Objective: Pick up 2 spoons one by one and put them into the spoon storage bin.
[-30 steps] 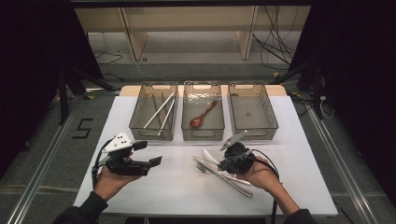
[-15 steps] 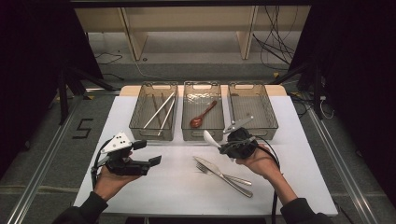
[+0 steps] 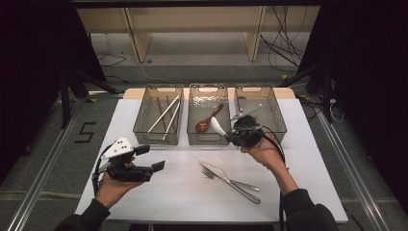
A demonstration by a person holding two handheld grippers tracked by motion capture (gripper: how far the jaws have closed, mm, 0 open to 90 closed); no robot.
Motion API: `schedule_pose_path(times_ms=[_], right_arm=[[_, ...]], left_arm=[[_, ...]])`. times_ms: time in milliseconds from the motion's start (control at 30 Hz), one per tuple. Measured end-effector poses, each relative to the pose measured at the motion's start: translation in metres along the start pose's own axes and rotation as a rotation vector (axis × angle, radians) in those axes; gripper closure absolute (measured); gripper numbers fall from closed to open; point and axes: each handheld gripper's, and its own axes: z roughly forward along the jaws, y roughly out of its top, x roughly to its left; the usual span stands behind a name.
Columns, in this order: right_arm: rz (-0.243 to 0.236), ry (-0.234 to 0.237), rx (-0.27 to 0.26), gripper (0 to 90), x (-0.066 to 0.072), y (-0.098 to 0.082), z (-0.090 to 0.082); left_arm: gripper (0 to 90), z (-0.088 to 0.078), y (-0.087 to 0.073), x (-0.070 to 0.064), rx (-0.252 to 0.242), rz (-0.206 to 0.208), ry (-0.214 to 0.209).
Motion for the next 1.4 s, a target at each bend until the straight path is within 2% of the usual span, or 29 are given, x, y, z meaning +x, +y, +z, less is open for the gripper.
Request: schedule_pose_path(times_ms=[533, 900, 1300, 1367, 1400], right_arm=[[0.042, -0.057, -0.002, 86.0, -0.018, 0.031, 0.017], [0.073, -0.080, 0.030, 86.0, -0.026, 0.047, 0.037], [0.096, -0.101, 0.055, 85.5, -0.033, 0.055, 0.057], [0.105, -0.110, 0.052, 84.7, -0.034, 0.056, 0.060], [0.105, -0.117, 0.041, 81.1, -0.035, 0.056, 0.061]], left_arm=[[16.5, 0.001, -0.002, 0.002, 0.008, 0.008, 0.008], [16.4, 0.002, -0.002, 0.001, 0.009, 0.012, 0.005], [16.4, 0.003, -0.003, 0.001, 0.011, 0.009, 0.000], [16.4, 0.003, -0.003, 0.001, 0.017, 0.012, -0.003], [16.4, 0.003, -0.003, 0.001, 0.016, 0.011, -0.004]])
